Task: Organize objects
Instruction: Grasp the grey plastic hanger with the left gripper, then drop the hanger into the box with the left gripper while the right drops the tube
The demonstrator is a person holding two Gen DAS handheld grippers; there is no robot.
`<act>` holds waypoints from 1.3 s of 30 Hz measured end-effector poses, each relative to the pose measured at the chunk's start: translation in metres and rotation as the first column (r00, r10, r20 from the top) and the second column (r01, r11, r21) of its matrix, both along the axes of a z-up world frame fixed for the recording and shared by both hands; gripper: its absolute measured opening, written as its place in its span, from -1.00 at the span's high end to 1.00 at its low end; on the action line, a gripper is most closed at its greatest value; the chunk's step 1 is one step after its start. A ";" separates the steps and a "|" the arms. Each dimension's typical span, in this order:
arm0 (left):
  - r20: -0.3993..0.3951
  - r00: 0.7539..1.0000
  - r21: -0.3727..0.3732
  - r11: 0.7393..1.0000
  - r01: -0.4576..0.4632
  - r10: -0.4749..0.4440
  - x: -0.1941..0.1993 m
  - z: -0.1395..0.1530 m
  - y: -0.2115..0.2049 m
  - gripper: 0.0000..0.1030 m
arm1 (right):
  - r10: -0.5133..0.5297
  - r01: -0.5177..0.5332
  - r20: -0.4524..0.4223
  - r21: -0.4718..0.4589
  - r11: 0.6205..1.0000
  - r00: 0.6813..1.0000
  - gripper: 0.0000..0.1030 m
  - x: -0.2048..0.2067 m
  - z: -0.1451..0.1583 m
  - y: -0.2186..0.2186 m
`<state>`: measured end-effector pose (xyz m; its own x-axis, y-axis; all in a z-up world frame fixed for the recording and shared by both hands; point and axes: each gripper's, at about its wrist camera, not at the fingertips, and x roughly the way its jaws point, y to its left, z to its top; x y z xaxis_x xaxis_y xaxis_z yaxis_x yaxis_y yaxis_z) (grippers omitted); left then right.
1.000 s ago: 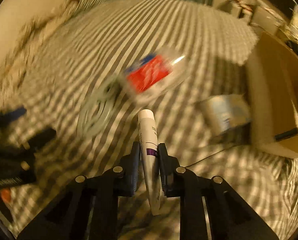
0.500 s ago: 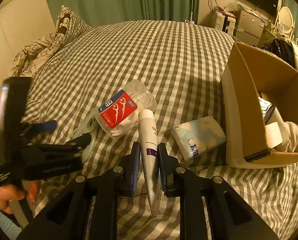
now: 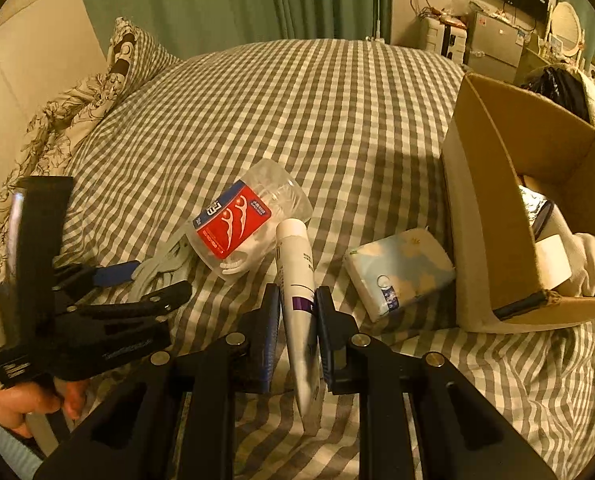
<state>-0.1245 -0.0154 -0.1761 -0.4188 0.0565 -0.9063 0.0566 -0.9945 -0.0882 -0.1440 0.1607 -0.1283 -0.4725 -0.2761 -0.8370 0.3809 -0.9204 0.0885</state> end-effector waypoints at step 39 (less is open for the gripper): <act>-0.440 0.868 0.034 0.961 0.274 -0.231 -0.026 0.239 0.168 -0.30 | -0.236 0.217 -0.402 -0.091 0.972 0.885 0.67 0.014 0.202 0.161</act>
<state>-0.1510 0.1521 0.0625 -0.7244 0.2868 -0.6269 -0.2595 -0.9559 -0.1374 -0.1299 0.3215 0.0732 -0.8229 -0.1516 -0.5476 0.1737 -0.9847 0.0117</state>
